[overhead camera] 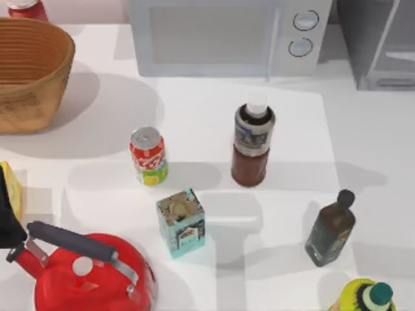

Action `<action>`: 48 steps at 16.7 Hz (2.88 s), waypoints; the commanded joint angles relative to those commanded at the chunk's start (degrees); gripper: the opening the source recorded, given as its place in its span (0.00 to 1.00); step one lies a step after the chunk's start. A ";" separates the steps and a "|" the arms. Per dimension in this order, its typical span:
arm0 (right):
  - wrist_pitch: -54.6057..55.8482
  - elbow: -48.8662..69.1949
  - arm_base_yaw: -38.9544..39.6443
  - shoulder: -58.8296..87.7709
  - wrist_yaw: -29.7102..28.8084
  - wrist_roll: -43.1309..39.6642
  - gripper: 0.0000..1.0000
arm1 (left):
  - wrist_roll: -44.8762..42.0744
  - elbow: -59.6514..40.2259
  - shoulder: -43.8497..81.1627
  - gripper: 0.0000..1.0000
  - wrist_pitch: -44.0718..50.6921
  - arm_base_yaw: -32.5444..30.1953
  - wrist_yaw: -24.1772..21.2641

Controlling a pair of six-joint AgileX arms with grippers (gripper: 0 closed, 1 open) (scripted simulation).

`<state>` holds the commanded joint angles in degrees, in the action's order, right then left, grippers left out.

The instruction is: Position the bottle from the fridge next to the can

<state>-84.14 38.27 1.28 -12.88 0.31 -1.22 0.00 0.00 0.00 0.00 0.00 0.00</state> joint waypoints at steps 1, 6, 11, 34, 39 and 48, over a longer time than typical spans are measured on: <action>-0.27 0.73 -1.16 1.18 0.66 -1.18 1.00 | 0.00 0.00 0.00 1.00 0.00 0.00 0.00; -3.44 8.24 -15.91 16.16 8.71 -16.25 1.00 | 0.00 0.00 0.00 1.00 0.00 0.00 0.00; -6.73 18.39 -41.74 44.76 21.64 -44.93 1.00 | 0.00 0.00 0.00 1.00 0.00 0.00 0.00; -0.88 38.31 -104.26 116.92 54.15 -115.91 1.00 | 0.00 0.00 0.00 1.00 0.00 0.00 0.00; 9.26 38.79 -95.97 115.36 58.64 -103.74 1.00 | 0.00 0.00 0.00 1.00 0.00 0.00 0.00; 44.29 36.77 -69.56 117.35 54.07 -60.02 1.00 | 0.00 0.00 0.00 1.00 0.00 0.00 0.00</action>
<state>-39.85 75.05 -68.27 104.46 54.38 -61.23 0.00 0.00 0.00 0.00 0.00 0.00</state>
